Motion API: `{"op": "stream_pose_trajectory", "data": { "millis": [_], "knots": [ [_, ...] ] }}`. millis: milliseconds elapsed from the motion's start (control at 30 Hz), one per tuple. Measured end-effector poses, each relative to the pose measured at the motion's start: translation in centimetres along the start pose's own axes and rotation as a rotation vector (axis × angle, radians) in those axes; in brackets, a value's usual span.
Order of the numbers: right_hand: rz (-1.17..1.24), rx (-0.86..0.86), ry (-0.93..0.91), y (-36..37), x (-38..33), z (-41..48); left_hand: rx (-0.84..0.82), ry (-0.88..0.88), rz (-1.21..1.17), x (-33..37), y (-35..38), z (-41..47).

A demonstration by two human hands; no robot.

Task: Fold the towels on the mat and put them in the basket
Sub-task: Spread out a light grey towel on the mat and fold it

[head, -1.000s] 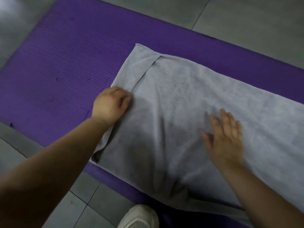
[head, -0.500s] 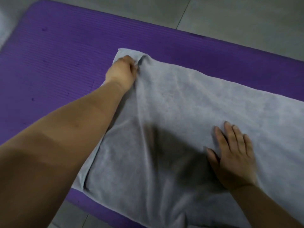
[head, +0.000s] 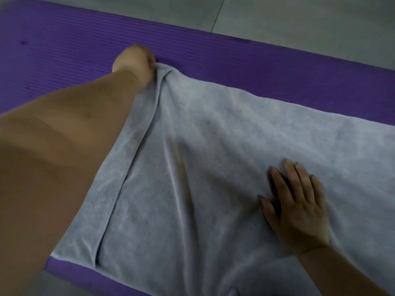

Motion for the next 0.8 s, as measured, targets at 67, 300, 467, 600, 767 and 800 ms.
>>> {"op": "stream_pose_trajectory", "data": {
  "millis": [67, 300, 467, 600, 767, 800],
  "knots": [
    [-0.011, -0.008, -0.012, 0.1, 0.0, 0.1, 0.075, -0.061, -0.021, -0.2, -0.8, 0.4],
    [-0.017, -0.159, 0.05, 0.5, 0.2, 0.5, 0.044, -0.097, -0.236, 0.5, 0.6, -3.2],
    [0.031, -0.349, 0.066, 1.1, 0.1, 0.3, 0.129, 0.238, -0.155, 3.9, 2.3, -12.8],
    [0.043, -0.653, -0.073, -0.9, 1.5, 0.1, 0.025, 0.773, -0.143, 11.1, 3.3, -22.2],
    [-0.037, -0.761, -0.015, -7.5, 9.7, -3.6, 0.026, 1.304, -0.013, 19.1, -0.1, -30.7],
    [-0.001, -0.737, 0.07, -8.8, 12.5, -5.3, 0.046, 1.398, 0.03, 20.7, -0.7, -32.0]
  ]
}}
Point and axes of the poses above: each hand's wrist, its own z-axis towards the middle knuckle, its own y-axis out of the palm, x = y × z, the point moved 9 cm from there along z, towards the middle knuckle, and after that the axes turned 9 degrees about z, right-handed, at the moved point
